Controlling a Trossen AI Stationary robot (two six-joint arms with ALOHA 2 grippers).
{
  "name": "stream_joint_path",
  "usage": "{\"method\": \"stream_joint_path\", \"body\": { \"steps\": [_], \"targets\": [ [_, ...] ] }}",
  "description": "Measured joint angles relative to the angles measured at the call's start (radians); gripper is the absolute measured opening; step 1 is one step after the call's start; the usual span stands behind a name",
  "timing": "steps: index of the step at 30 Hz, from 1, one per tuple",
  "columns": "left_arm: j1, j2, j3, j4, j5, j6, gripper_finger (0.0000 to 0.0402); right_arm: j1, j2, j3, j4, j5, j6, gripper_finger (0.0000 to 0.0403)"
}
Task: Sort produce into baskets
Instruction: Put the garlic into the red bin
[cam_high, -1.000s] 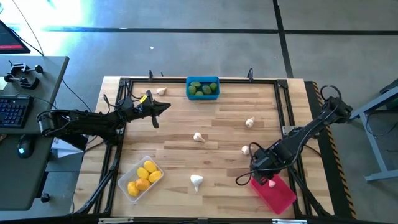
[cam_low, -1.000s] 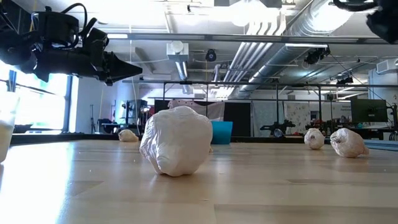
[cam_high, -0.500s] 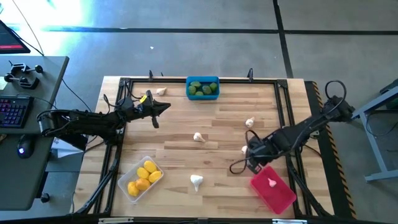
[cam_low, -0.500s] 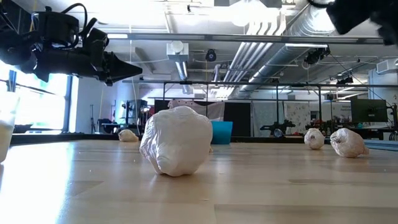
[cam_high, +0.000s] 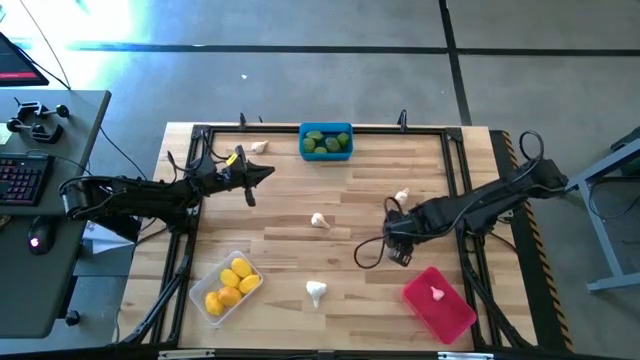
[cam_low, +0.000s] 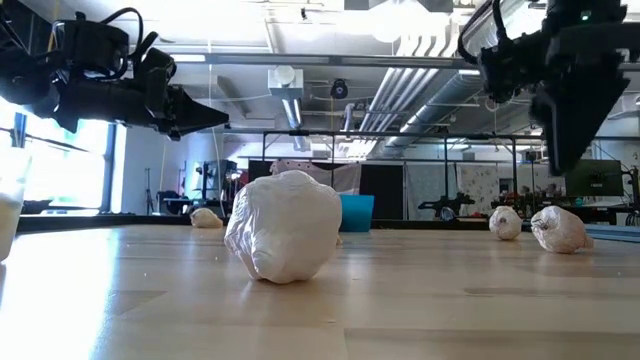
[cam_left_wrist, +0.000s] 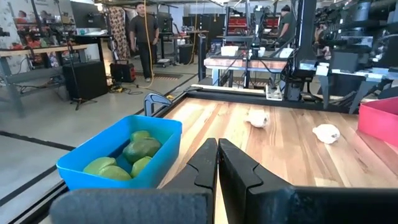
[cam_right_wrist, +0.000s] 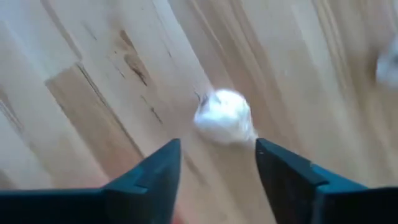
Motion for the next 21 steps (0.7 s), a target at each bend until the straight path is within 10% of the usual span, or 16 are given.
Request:
{"method": "stream_joint_path", "body": {
  "steps": [21],
  "targets": [
    [0.001,0.000,0.000,-0.007,-0.054,-0.001,0.0000,-0.062,0.275,0.000,0.066,-0.064,-0.602,0.0227]
  ]
}}
